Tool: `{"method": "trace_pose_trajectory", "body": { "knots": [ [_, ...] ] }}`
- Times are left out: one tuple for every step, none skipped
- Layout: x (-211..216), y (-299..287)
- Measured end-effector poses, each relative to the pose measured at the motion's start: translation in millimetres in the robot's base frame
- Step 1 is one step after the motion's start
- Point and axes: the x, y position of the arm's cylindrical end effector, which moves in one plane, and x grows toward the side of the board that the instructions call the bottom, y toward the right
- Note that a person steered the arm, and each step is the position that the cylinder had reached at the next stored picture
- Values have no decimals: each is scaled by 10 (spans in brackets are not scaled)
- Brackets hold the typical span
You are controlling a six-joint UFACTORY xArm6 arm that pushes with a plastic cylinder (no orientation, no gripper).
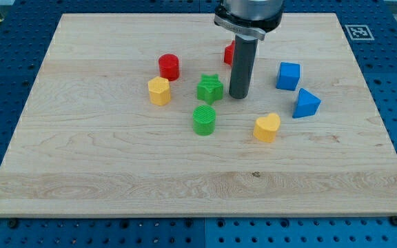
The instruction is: Slide the green star towards the top left
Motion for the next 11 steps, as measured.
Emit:
{"method": "trace_pose_trajectory", "body": {
  "knots": [
    [133, 8],
    [219, 8],
    [219, 8],
    [219, -31],
    [219, -31],
    [219, -118],
    [219, -237],
    [215, -240],
    [116, -304],
    [12, -397],
    [-80, -538]
  ]
}}
